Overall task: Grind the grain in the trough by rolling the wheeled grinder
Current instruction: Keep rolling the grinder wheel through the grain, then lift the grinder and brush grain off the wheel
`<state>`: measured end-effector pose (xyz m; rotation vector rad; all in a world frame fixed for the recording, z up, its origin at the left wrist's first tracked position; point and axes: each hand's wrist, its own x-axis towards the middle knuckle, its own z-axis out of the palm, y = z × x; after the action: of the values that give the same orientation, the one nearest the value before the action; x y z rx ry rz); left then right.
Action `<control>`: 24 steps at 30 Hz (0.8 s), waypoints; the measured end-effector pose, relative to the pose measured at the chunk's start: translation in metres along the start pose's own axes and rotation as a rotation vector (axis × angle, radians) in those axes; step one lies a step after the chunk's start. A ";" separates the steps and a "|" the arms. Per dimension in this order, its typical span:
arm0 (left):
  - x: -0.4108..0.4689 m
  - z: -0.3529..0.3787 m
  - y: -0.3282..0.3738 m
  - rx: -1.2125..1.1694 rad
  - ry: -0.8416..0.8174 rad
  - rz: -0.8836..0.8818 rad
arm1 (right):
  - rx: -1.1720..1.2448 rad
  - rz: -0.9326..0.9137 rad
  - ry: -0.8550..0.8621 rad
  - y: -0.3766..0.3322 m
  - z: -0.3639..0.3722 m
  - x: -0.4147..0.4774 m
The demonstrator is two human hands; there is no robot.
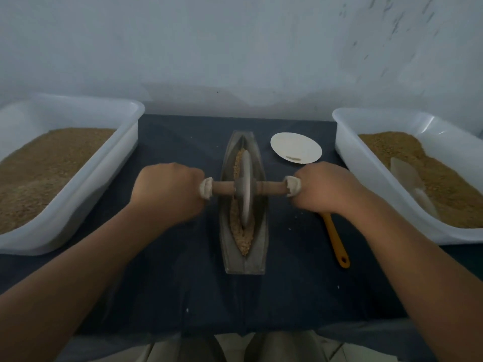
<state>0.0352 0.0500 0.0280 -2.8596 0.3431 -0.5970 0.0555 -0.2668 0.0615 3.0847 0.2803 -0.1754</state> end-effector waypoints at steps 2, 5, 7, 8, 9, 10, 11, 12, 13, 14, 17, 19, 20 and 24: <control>0.035 0.004 0.003 -0.047 -0.071 -0.061 | -0.022 0.061 0.124 -0.006 0.000 0.022; 0.077 0.006 0.000 -0.127 -0.159 -0.119 | -0.029 0.066 0.224 -0.010 -0.009 0.046; 0.082 0.008 -0.005 -0.152 -0.226 -0.110 | -0.057 0.025 0.204 -0.010 -0.019 0.049; 0.076 0.008 -0.007 -0.161 -0.245 -0.101 | -0.060 -0.006 0.171 -0.009 -0.022 0.046; 0.067 0.009 -0.007 -0.168 -0.248 -0.091 | -0.053 -0.045 0.147 -0.009 -0.025 0.042; 0.055 0.010 -0.007 -0.176 -0.239 -0.086 | -0.045 -0.091 0.147 -0.010 -0.028 0.036; 0.043 0.011 -0.005 -0.190 -0.219 -0.088 | -0.050 -0.142 0.162 -0.010 -0.028 0.032; 0.031 0.012 -0.003 -0.209 -0.194 -0.097 | -0.063 -0.195 0.169 -0.009 -0.029 0.028; 0.022 0.012 -0.001 -0.233 -0.172 -0.114 | -0.066 -0.243 0.154 -0.008 -0.030 0.023; 0.017 0.012 0.000 -0.259 -0.157 -0.137 | -0.042 -0.277 0.130 -0.006 -0.033 0.019; 0.010 0.011 0.003 -0.325 -0.133 -0.208 | 0.353 -0.287 0.349 0.001 -0.044 -0.006; 0.007 0.014 0.004 -0.355 -0.112 -0.251 | 0.576 -0.240 0.706 0.009 -0.037 -0.030; 0.005 0.016 0.005 -0.377 -0.102 -0.275 | 0.616 -0.168 0.810 0.014 -0.030 -0.043; 0.000 0.027 0.003 -0.453 -0.046 -0.349 | 0.280 0.162 0.305 0.023 0.015 -0.089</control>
<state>0.0463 0.0511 0.0033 -3.4003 -0.0424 -0.5679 -0.0287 -0.3062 0.0579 3.3862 0.0113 0.2895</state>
